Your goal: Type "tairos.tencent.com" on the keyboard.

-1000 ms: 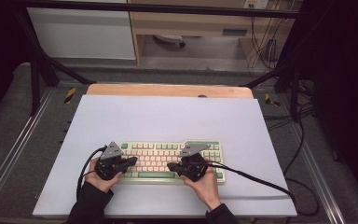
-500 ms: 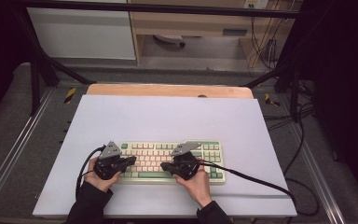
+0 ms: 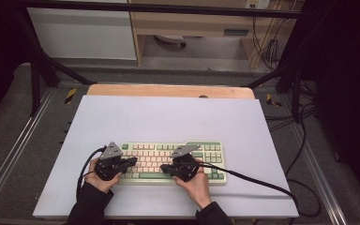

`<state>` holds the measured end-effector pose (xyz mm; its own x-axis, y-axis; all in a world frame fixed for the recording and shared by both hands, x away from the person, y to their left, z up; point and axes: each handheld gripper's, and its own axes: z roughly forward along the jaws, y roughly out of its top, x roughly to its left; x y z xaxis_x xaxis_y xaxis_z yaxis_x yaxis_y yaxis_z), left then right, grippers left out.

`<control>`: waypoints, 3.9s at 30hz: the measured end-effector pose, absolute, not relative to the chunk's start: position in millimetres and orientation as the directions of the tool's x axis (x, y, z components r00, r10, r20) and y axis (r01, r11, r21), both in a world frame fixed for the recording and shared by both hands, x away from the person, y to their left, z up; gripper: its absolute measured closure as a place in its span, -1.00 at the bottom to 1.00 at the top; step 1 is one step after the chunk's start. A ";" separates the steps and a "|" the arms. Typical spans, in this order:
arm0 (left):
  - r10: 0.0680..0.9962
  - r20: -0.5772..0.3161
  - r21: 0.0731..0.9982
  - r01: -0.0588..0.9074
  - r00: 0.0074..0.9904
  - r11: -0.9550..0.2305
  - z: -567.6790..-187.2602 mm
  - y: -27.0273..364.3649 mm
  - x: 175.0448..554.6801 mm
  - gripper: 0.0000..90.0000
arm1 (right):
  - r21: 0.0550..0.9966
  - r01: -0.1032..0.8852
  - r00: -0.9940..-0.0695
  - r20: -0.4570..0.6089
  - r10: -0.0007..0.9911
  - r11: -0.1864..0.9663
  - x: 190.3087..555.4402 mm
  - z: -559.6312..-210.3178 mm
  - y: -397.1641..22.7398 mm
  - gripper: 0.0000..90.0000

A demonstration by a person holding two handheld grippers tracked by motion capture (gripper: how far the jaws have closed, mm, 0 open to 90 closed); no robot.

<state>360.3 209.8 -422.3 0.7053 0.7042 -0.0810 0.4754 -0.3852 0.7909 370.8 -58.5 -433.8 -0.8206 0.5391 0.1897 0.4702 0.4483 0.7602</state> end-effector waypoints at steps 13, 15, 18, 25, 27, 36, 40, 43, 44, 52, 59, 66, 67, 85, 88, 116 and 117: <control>0.706 -0.080 0.795 0.472 0.704 -0.381 -420.8 210.9 359.8 1.00 | 0.765 0.454 -0.822 0.163 0.545 0.456 369.8 -425.4 -63.5 1.00; 0.706 -0.080 0.796 0.472 0.704 -0.380 -420.4 211.0 359.6 1.00 | 0.763 0.452 -0.821 0.153 0.550 0.462 369.1 -421.0 -66.7 1.00; 0.706 -0.079 0.796 0.471 0.704 -0.380 -420.0 210.9 359.4 1.00 | 0.769 0.439 -0.824 0.139 0.549 0.464 368.2 -415.6 -72.3 1.00; 0.705 -0.079 0.796 0.470 0.705 -0.381 -419.8 210.6 359.3 1.00 | 0.775 0.453 -0.808 0.148 0.571 0.441 366.8 -412.2 -92.0 1.00; 0.705 -0.079 0.796 0.470 0.705 -0.381 -419.9 210.2 359.2 1.00 | 0.774 0.462 -0.801 0.156 0.578 0.432 366.6 -412.4 -98.4 1.00; 0.703 -0.079 0.796 0.470 0.707 -0.383 -420.1 208.9 359.0 1.00 | 0.781 0.476 -0.782 0.166 0.600 0.404 363.2 -413.3 -122.7 1.00; 0.702 -0.072 0.795 0.466 0.708 -0.389 -419.6 207.2 358.8 1.00 | 0.781 0.479 -0.778 0.167 0.606 0.400 361.8 -415.6 -130.8 1.00; 0.699 -0.069 0.796 0.462 0.712 -0.391 -418.7 205.2 358.8 1.00 | 0.779 0.484 -0.774 0.169 0.610 0.398 360.7 -417.1 -136.2 1.00; 0.698 -0.070 0.796 0.462 0.712 -0.391 -418.3 204.4 358.8 1.00 | 0.780 0.486 -0.772 0.173 0.611 0.393 360.5 -417.4 -137.7 1.00; 0.683 -0.061 0.796 0.448 0.728 -0.407 -416.0 193.0 360.7 1.00 | 0.784 0.488 -0.768 0.176 0.616 0.385 359.8 -416.8 -142.6 1.00; 0.668 -0.048 0.792 0.435 0.743 -0.427 -414.0 178.6 363.6 1.00 | 0.785 0.485 -0.769 0.172 0.616 0.386 360.2 -417.8 -144.1 1.00; 0.670 -0.046 0.783 0.443 0.741 -0.436 -415.9 169.7 369.8 1.00 | 0.780 0.489 -0.768 0.174 0.617 0.390 360.3 -418.1 -144.2 1.00; 0.674 -0.047 0.783 0.446 0.738 -0.434 -416.3 169.1 371.0 1.00 | 0.779 0.490 -0.768 0.174 0.616 0.390 360.4 -418.3 -144.2 1.00; 0.685 -0.043 0.766 0.464 0.728 -0.445 -424.4 150.7 385.2 1.00 | 0.777 0.494 -0.769 0.180 0.614 0.390 360.2 -419.0 -143.8 1.00; 0.682 -0.038 0.764 0.461 0.730 -0.451 -425.2 149.7 384.8 1.00 | 0.778 0.491 -0.771 0.178 0.612 0.392 360.4 -419.2 -143.8 1.00; 0.656 -0.036 0.781 0.430 0.754 -0.452 -418.8 154.5 371.7 1.00 | 0.784 0.484 -0.772 0.172 0.613 0.390 360.2 -417.6 -144.5 1.00; 0.655 -0.035 0.781 0.429 0.755 -0.454 -418.3 155.9 370.9 1.00 | 0.782 0.487 -0.770 0.175 0.614 0.388 360.0 -417.3 -144.4 1.00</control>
